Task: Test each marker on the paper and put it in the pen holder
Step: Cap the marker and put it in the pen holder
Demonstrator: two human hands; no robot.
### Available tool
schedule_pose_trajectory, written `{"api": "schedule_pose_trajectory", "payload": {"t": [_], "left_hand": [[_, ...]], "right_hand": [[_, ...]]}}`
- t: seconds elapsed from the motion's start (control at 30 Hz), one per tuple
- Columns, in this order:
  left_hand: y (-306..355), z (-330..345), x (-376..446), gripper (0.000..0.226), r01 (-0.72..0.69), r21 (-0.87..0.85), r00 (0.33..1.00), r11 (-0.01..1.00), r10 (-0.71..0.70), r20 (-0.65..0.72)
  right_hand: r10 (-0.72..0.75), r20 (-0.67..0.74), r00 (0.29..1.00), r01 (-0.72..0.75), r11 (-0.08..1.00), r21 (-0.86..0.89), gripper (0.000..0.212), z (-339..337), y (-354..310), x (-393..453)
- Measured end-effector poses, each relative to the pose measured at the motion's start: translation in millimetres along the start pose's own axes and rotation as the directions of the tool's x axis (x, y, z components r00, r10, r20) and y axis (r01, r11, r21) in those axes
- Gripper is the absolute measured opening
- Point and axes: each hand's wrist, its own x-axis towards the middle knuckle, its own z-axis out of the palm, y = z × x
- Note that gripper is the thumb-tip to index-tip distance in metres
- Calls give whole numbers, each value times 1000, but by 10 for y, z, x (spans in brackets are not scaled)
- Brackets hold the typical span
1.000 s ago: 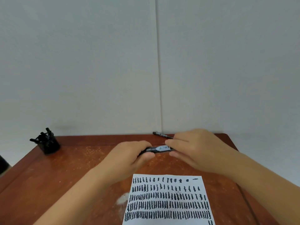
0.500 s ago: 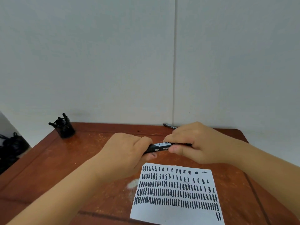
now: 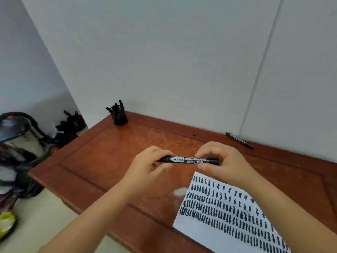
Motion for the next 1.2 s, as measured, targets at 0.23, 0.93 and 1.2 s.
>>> {"api": "schedule_pose_trajectory", "payload": {"t": [0.23,0.93,1.2], "left_hand": [[-1043,-349,-126,46,311,121,949,943,-299,-103],[-4579,-937,196,55,531,566,696,630,-706,133],[-4653,-948,166,56,507,573,703,644,-694,156]], "right_hand": [[-8,-203,979,25,996,82,32,942,165,892],[-62,-535,842,-44,982,-183,28,2644,563,4876],[-261,-413,872,6,851,-525,27,2861,865,5281]]}}
